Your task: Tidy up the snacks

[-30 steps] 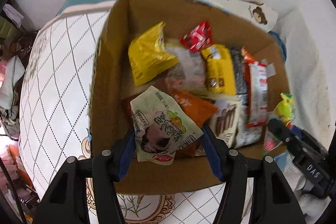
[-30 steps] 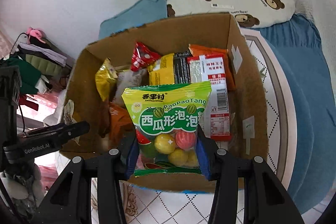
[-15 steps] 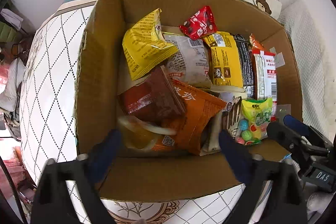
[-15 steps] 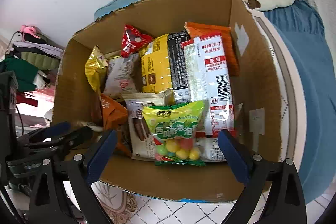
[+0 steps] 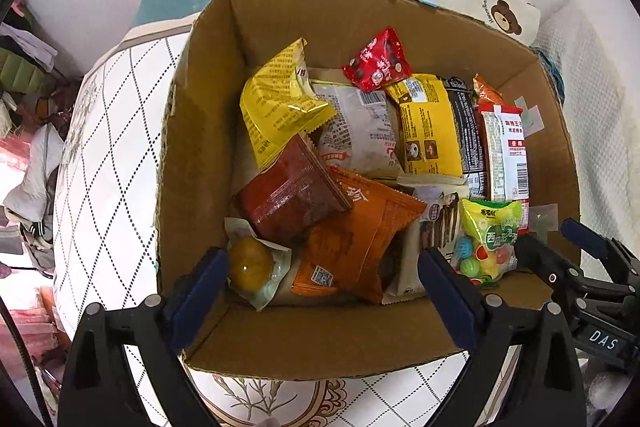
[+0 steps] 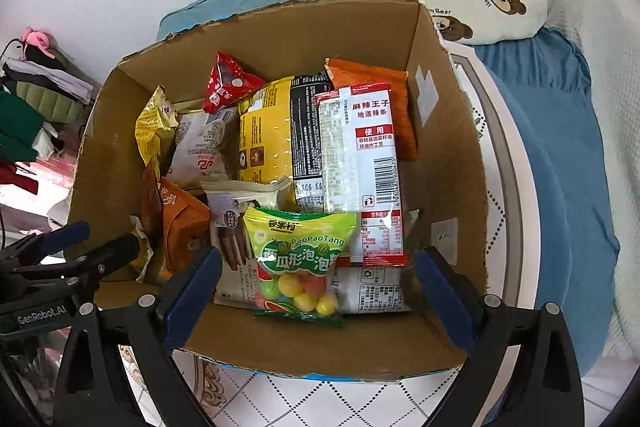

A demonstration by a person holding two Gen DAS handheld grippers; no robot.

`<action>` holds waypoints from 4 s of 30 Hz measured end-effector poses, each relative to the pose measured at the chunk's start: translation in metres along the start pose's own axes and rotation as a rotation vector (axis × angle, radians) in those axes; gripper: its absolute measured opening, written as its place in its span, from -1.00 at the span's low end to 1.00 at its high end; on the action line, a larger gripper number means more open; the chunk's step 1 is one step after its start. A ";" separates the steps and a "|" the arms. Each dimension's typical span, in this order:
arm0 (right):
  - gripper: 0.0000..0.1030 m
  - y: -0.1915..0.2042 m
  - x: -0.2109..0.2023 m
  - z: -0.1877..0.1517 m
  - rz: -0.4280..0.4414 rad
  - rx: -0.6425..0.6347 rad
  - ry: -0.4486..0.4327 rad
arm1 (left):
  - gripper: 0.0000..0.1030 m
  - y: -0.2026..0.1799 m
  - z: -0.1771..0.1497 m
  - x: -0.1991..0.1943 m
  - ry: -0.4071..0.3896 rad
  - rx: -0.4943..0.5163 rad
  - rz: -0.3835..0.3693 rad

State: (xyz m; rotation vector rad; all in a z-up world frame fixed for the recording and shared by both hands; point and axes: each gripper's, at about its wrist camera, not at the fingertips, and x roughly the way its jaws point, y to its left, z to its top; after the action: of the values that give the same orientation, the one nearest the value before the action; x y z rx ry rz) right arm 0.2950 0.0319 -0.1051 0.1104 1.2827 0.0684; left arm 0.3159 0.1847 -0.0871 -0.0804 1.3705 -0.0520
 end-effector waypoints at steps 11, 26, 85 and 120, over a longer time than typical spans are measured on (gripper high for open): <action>0.93 -0.002 -0.022 -0.006 -0.031 -0.016 -0.064 | 0.89 -0.003 -0.009 -0.025 -0.086 0.000 0.006; 0.98 0.010 -0.123 -0.068 -0.024 -0.041 -0.280 | 0.89 -0.019 -0.083 -0.118 -0.337 0.012 0.045; 1.00 0.019 -0.201 -0.132 -0.084 -0.026 -0.493 | 1.00 -0.020 -0.136 -0.152 -0.472 -0.008 0.105; 1.00 0.012 -0.186 -0.127 -0.086 -0.025 -0.467 | 1.00 -0.024 -0.138 -0.148 -0.471 -0.007 0.101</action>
State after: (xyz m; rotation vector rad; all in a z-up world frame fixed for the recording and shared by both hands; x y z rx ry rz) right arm 0.1203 0.0286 0.0380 0.0450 0.8183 -0.0158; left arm 0.1514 0.1691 0.0324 -0.0263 0.9027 0.0541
